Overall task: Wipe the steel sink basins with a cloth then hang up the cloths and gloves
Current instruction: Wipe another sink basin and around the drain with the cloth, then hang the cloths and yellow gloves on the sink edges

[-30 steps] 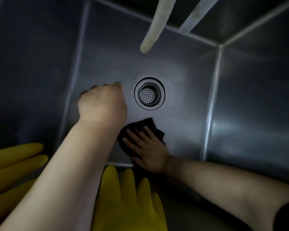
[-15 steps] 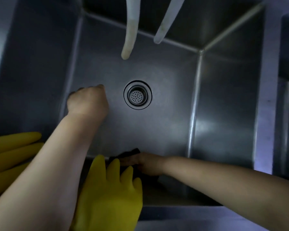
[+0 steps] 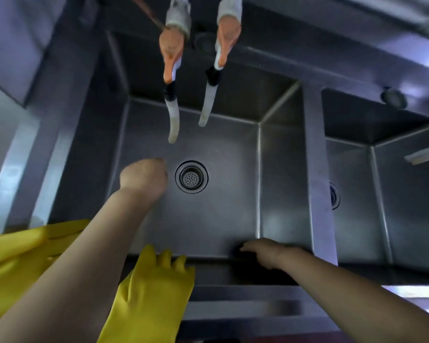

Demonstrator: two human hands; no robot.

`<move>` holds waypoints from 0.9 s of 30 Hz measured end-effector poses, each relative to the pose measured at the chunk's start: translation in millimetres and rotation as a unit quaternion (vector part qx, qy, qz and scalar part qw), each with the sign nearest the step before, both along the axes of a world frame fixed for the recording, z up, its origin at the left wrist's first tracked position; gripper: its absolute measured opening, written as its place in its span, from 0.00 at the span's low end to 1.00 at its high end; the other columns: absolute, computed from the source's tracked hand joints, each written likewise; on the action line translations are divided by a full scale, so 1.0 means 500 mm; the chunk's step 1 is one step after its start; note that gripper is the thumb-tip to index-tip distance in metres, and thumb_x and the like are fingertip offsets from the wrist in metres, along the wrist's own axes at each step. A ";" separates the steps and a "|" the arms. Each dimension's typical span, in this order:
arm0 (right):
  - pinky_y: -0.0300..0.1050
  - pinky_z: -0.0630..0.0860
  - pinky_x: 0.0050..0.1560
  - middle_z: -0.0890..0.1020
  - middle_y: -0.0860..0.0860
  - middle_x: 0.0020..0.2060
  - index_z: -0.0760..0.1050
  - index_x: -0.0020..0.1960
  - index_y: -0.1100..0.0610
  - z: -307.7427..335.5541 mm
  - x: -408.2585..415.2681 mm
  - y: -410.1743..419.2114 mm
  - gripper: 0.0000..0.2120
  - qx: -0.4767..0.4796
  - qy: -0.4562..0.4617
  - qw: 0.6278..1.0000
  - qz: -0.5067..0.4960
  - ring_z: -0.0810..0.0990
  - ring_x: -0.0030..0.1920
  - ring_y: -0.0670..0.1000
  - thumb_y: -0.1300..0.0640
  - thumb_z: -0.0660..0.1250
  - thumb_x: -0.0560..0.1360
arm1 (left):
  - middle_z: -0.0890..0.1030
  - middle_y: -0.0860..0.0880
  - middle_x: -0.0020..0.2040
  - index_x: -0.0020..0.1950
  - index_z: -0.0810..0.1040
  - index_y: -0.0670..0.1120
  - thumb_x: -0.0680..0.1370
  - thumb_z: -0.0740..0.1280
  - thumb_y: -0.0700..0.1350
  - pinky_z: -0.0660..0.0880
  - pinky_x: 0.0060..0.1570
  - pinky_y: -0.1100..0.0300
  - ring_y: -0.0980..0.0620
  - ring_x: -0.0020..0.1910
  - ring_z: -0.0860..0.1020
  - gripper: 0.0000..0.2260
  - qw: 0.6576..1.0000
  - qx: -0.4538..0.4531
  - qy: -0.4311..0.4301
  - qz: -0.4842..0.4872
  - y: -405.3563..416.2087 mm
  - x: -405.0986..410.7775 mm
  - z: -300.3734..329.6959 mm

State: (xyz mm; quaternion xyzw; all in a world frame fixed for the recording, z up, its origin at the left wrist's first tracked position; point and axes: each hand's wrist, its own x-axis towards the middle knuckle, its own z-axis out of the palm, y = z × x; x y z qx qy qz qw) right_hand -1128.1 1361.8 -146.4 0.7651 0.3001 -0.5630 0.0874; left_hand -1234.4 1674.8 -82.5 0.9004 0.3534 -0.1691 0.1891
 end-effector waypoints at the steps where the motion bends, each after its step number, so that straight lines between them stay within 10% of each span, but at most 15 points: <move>1: 0.36 0.57 0.69 0.67 0.47 0.71 0.68 0.71 0.49 0.021 0.001 0.001 0.29 0.028 -0.014 0.998 -0.049 0.66 0.71 0.50 0.71 0.56 0.75 | 0.77 0.46 0.45 0.56 0.74 0.45 0.79 0.56 0.43 0.69 0.38 0.56 0.44 0.43 0.75 0.10 1.000 -0.008 -0.007 -0.005 -0.004 0.001 0.023; 9: 0.29 0.74 0.54 0.71 0.28 0.61 0.66 0.65 0.35 0.262 -0.106 0.102 0.31 0.365 -0.111 0.859 -0.342 0.73 0.59 0.31 0.69 0.57 0.76 | 0.80 0.47 0.58 0.63 0.73 0.48 0.79 0.58 0.50 0.75 0.53 0.54 0.45 0.56 0.77 0.15 0.989 -0.113 -0.046 -0.086 -0.128 -0.055 0.157; 14: 0.40 0.63 0.71 0.64 0.47 0.72 0.57 0.75 0.51 0.374 -0.220 0.174 0.31 0.487 -0.206 0.798 -0.289 0.65 0.71 0.44 0.69 0.58 0.77 | 0.82 0.48 0.47 0.52 0.76 0.46 0.79 0.62 0.52 0.75 0.47 0.56 0.48 0.49 0.80 0.11 0.924 -0.314 -0.205 0.074 -0.189 -0.091 0.251; 18: 0.27 0.53 0.70 0.58 0.48 0.74 0.57 0.76 0.57 0.423 -0.281 0.196 0.28 0.511 -0.234 0.791 -0.241 0.58 0.74 0.45 0.68 0.59 0.77 | 0.83 0.44 0.49 0.53 0.79 0.44 0.77 0.66 0.47 0.79 0.52 0.49 0.48 0.48 0.81 0.09 0.818 -0.439 -0.297 0.226 -0.181 -0.122 0.317; 27: 0.31 0.56 0.70 0.52 0.34 0.71 0.53 0.76 0.46 0.466 -0.283 0.100 0.37 0.482 -0.352 0.750 -0.285 0.53 0.72 0.36 0.63 0.67 0.75 | 0.83 0.55 0.38 0.47 0.79 0.52 0.75 0.66 0.39 0.74 0.39 0.68 0.58 0.40 0.81 0.08 0.842 -0.423 -0.321 0.093 -0.220 -0.143 0.367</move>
